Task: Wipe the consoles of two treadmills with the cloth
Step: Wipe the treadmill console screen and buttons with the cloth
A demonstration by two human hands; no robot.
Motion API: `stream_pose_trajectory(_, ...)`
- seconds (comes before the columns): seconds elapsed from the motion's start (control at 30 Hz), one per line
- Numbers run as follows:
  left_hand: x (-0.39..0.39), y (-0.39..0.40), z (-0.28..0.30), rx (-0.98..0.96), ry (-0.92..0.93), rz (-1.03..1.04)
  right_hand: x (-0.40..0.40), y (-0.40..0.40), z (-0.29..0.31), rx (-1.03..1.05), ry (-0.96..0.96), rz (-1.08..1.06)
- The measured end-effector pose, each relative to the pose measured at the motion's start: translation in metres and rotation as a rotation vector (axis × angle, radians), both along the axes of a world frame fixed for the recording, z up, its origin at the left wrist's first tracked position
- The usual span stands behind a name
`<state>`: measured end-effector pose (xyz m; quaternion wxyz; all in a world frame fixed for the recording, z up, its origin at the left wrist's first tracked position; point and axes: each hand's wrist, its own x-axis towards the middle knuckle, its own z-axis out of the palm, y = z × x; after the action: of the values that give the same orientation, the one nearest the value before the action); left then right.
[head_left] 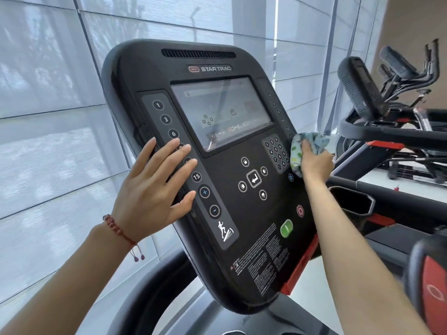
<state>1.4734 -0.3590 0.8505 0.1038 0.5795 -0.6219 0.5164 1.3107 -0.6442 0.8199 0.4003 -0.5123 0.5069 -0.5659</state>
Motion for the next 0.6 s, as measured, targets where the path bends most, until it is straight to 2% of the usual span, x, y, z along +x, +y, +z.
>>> stream_pose_trajectory(0.2,-0.006,0.002,-0.005,-0.033,0.029,0.058,0.01,0.052,-0.006,-0.139,-0.025,0.119)
stream_pose_trajectory(0.37,-0.021,0.005,-0.013,-0.101,0.106,0.153,0.013,0.097,-0.005,-0.264,0.053,0.217)
stream_pose_trajectory(0.6,-0.048,0.027,-0.028,-0.104,0.252,0.229,-0.006,0.123,-0.005,-0.251,0.073,0.385)
